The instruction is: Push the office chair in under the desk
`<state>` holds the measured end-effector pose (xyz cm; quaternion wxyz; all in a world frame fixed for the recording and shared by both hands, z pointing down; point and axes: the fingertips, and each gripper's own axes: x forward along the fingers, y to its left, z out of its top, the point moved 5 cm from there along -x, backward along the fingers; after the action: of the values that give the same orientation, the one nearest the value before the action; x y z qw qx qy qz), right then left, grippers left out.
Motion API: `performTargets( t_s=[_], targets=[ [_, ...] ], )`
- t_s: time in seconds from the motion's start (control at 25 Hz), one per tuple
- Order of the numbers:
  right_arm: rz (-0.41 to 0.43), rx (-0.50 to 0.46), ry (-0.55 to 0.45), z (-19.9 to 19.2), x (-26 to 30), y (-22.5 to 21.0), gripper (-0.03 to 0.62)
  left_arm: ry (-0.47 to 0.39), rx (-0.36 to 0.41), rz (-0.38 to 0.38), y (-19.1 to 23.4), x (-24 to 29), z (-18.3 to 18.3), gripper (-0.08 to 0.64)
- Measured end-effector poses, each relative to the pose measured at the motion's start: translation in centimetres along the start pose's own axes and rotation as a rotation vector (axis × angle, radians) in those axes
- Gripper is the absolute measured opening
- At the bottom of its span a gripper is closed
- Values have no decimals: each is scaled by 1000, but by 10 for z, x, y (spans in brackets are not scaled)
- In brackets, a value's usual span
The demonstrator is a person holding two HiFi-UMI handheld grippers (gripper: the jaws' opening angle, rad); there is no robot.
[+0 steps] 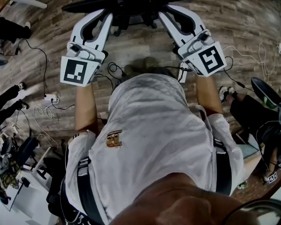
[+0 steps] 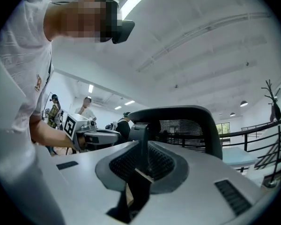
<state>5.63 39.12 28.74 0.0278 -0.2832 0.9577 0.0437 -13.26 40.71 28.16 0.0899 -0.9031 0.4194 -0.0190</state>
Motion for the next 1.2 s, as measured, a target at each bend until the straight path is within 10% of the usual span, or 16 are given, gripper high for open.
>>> performTargets(
  t_s=[0.44,1.2],
  targets=[
    [-30,-168,228,-18,-10,-60,182,351,353,-50,64,-10,-46,201],
    [67,-567,746,-62,-7,-150,255,726,584,-171,124,-2,-97,291]
  ],
)
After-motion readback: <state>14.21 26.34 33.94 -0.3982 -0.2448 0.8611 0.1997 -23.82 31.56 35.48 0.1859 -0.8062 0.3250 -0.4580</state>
